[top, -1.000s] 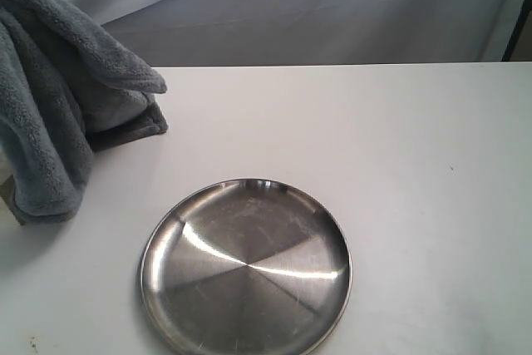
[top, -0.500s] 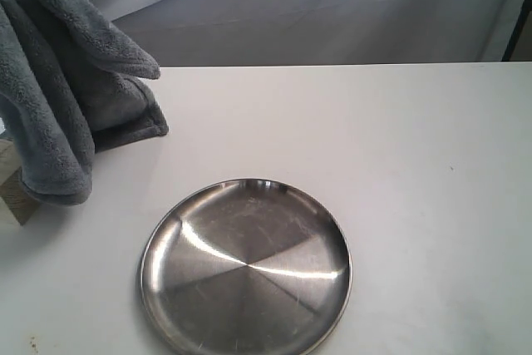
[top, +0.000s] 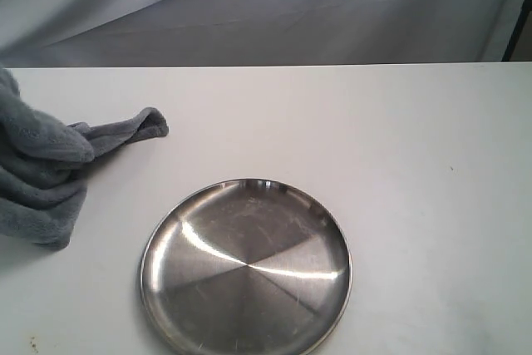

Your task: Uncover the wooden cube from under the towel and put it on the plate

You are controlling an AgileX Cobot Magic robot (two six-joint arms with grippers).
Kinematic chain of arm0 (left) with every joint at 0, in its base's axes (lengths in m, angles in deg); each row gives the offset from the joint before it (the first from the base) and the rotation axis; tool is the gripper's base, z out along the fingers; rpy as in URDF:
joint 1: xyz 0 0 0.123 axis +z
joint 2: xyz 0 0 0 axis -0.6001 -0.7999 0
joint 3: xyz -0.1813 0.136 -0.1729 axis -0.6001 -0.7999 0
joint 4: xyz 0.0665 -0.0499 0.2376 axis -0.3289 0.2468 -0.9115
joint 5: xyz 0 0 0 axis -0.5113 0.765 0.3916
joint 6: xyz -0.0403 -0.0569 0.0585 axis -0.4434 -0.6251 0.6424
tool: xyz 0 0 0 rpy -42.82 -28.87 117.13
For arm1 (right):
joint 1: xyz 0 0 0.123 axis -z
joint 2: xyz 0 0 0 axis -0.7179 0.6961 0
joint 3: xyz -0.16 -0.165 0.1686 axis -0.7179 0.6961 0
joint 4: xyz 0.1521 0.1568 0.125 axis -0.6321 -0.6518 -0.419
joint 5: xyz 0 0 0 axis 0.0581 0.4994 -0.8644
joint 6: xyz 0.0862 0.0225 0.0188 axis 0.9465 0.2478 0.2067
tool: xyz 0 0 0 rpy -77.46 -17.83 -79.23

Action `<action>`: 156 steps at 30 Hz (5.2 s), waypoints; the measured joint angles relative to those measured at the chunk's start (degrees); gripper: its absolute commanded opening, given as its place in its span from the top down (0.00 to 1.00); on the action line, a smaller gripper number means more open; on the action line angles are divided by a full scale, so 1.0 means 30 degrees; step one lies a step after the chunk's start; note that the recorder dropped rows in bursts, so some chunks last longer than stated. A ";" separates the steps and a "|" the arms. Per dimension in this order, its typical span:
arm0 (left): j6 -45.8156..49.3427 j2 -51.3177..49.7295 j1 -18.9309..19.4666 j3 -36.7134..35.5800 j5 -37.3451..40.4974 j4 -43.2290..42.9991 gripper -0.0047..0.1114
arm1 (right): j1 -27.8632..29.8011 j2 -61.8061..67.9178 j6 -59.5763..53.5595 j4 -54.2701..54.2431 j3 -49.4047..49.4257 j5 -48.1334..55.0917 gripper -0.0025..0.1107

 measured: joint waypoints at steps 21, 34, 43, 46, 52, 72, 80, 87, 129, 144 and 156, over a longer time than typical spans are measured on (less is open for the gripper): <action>-0.1028 -0.8322 0.0049 0.0312 0.2303 -0.1600 0.96 | 0.0000 0.0000 0.0000 0.0000 0.0000 0.0000 0.98; 0.5616 -0.8238 -0.2450 0.0544 0.0415 0.4240 0.96 | 0.0000 0.0000 0.0000 0.0000 0.0000 0.0000 0.98; 0.5507 -0.7827 -0.2973 0.0889 0.0533 0.5216 0.96 | 0.0000 0.0000 0.0000 0.0000 0.0000 0.0000 0.98; 0.5376 -0.7099 -0.3124 0.1105 0.1170 0.5907 0.96 | 0.0000 0.0000 0.0000 0.0000 0.0000 0.0000 0.98; 0.5376 -0.4270 -0.3130 0.1454 -0.0553 0.6255 0.96 | 0.0000 0.0000 0.0000 0.0000 0.0000 0.0000 0.98; 0.4118 0.1732 -0.3164 0.1483 -1.0137 0.6441 0.96 | 0.0000 0.0000 0.0000 0.0000 0.0000 0.0000 0.98; 0.4039 0.2674 -0.3164 0.1483 -1.3411 0.6441 0.96 | 0.0000 0.0000 0.0000 0.0000 0.0000 0.0000 0.98; 0.4023 0.3688 -0.3164 0.1483 -1.5068 0.6441 0.96 | 0.0000 0.0000 0.0000 0.0000 0.0000 0.0000 0.98; 0.6824 1.4973 -0.3200 -0.0297 0.2431 1.2554 0.96 | 0.0000 0.0000 0.0000 0.0000 0.0000 0.0000 0.98; 0.6718 1.4973 -0.3201 -0.4966 0.2396 1.1021 0.96 | 0.0000 0.0000 0.0000 0.0000 0.0000 0.0000 0.98; 0.1222 1.4973 -0.3201 -0.9446 0.1823 0.4418 0.96 | 0.0000 0.0000 0.0000 0.0000 0.0000 0.0000 0.98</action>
